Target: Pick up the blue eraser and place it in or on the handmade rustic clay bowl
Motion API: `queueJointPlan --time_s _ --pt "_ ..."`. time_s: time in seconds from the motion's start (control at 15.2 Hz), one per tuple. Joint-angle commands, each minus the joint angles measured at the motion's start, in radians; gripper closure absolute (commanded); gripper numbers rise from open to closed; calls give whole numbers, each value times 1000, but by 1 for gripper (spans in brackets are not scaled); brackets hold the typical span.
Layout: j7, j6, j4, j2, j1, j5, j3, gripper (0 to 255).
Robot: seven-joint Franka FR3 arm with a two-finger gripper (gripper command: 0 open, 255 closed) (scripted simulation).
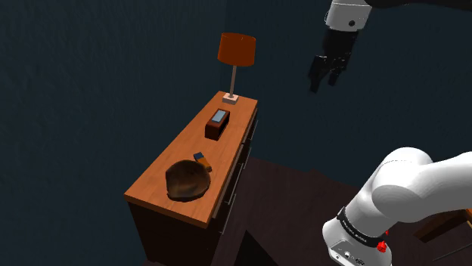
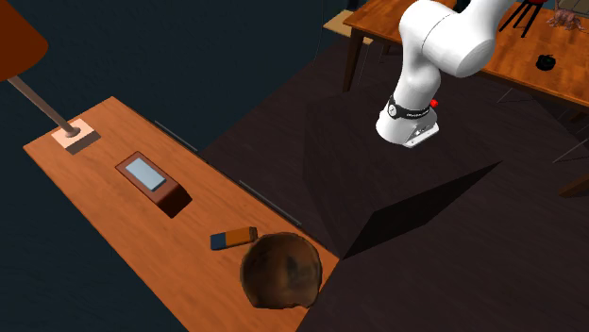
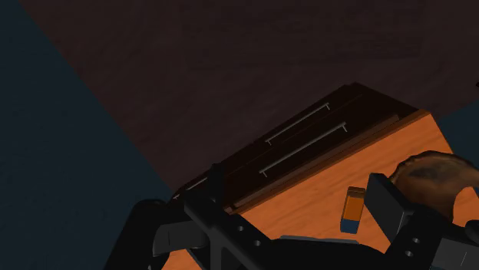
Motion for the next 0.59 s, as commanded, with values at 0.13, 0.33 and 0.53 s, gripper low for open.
queueJointPlan --time_s 0.13,0.33,0.53 --pt "19 66 -38 28 4 9 10 0" --pt "47 165 -86 80 10 21 25 0" --pt "74 265 -121 144 16 31 40 0"
